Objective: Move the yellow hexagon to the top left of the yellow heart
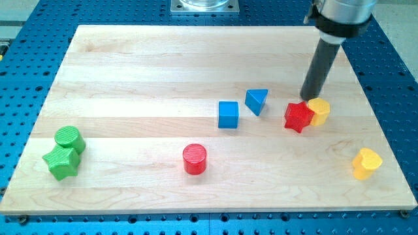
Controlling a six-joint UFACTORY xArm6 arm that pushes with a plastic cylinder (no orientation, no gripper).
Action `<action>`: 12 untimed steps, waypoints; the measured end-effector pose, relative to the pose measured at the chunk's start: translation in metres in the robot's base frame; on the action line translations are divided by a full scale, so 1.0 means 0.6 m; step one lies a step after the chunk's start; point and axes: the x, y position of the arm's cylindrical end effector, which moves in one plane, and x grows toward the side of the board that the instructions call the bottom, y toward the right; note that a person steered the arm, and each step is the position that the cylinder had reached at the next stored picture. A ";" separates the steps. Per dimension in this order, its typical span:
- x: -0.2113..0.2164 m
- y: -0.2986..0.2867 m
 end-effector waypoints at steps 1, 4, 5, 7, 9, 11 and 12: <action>0.070 0.055; 0.078 -0.006; 0.142 -0.066; 0.179 -0.081; 0.139 -0.017; 0.143 -0.017; 0.143 -0.023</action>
